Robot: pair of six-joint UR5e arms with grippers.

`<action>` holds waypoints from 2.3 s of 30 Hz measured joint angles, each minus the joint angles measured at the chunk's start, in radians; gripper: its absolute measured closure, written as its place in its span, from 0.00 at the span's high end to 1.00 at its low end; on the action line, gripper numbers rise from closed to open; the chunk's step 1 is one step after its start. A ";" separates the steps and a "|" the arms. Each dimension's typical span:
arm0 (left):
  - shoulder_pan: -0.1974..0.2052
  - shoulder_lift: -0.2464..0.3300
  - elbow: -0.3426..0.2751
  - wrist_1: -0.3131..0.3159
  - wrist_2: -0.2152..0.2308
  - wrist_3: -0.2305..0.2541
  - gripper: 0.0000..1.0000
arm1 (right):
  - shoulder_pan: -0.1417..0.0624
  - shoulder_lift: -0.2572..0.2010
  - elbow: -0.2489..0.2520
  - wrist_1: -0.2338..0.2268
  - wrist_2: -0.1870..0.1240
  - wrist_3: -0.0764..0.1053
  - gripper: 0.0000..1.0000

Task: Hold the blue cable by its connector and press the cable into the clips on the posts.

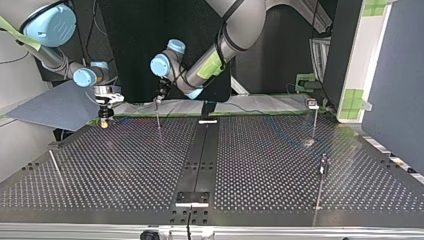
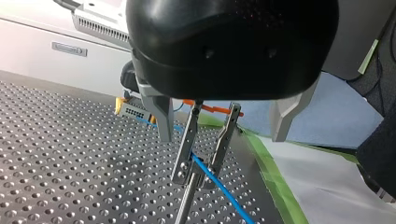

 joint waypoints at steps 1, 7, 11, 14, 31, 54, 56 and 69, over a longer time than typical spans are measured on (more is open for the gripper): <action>0.000 0.000 0.000 0.000 0.000 0.000 1.00 | 0.000 0.000 0.000 0.001 0.000 0.000 0.00; 0.000 0.000 -0.001 -0.001 0.000 -0.001 1.00 | 0.001 0.000 0.000 0.003 -0.004 -0.004 0.00; 0.000 0.000 -0.002 -0.001 0.001 -0.001 1.00 | 0.001 0.000 0.000 0.003 -0.005 -0.004 0.00; 0.000 0.000 -0.002 -0.001 0.001 -0.002 1.00 | 0.001 0.000 0.000 0.003 -0.005 -0.004 0.00; -0.003 0.009 -0.014 -0.009 -0.002 0.004 1.00 | 0.001 0.000 0.000 0.002 -0.005 -0.004 0.00; -0.027 0.192 -0.197 0.136 -0.009 -0.095 1.00 | 0.012 0.000 0.000 0.006 -0.008 -0.005 0.00; -0.030 0.208 -0.213 0.138 -0.013 -0.102 1.00 | 0.013 0.000 0.000 0.006 -0.008 -0.004 0.00; -0.044 0.320 -0.326 0.058 -0.069 -0.089 1.00 | 0.013 0.000 0.000 0.003 -0.010 0.002 0.00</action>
